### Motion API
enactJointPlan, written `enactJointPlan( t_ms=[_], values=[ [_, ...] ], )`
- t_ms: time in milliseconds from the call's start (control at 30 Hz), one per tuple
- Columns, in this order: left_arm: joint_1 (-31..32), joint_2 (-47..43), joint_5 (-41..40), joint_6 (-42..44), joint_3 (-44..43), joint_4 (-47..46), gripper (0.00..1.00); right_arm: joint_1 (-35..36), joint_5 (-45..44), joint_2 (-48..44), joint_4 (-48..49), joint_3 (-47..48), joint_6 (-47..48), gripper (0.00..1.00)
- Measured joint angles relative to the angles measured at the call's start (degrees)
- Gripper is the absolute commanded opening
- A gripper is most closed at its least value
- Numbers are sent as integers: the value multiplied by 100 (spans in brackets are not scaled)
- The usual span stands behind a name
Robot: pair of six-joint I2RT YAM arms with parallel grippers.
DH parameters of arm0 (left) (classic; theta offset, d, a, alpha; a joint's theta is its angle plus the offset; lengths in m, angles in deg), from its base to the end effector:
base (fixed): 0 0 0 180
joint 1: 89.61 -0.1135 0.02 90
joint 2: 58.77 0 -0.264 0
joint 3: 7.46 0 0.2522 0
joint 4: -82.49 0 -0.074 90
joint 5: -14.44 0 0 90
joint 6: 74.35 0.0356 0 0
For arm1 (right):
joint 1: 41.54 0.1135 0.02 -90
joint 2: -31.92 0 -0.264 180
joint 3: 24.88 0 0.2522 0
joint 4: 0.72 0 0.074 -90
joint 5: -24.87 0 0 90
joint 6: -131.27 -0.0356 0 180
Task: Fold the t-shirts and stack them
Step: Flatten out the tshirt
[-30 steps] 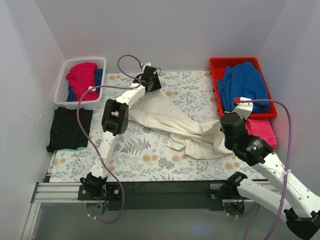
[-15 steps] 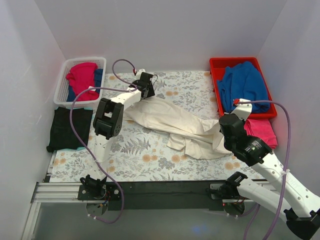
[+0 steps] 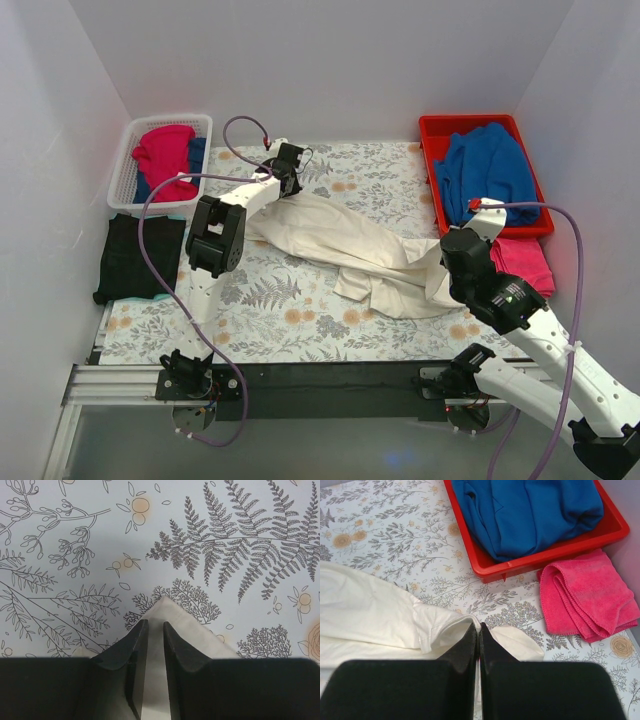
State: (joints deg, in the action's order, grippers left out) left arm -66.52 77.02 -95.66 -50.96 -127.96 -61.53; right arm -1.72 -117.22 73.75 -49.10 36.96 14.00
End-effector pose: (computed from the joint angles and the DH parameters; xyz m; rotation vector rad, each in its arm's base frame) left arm 0.4829 -0.1926 0.1473 -1.0324 2.1818 -0.2945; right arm 0.1291 0.0710 0.3303 0.3239 1.8411 -0.1395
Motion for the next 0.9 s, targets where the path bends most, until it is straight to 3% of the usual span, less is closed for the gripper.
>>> enactJointPlan(
  t_ms=[67, 233, 267, 733, 900],
  values=[
    [-4, 9, 2, 37, -24, 28, 18, 0, 0, 0, 0, 0, 0, 1],
    [17, 76, 70, 122, -184, 107, 47, 0, 24, -13, 0, 0, 0, 1],
    [31, 96, 87, 153, -229, 127, 48, 0, 26, -28, 2, 0, 0, 1],
    [109, 234, -184, 385, -542, 435, 53, 0, 44, -125, 2, -111, -2, 1],
    [125, 789, -466, 551, -1532, 984, 52, 0, 42, -144, 2, -111, -7, 1]
  ],
)
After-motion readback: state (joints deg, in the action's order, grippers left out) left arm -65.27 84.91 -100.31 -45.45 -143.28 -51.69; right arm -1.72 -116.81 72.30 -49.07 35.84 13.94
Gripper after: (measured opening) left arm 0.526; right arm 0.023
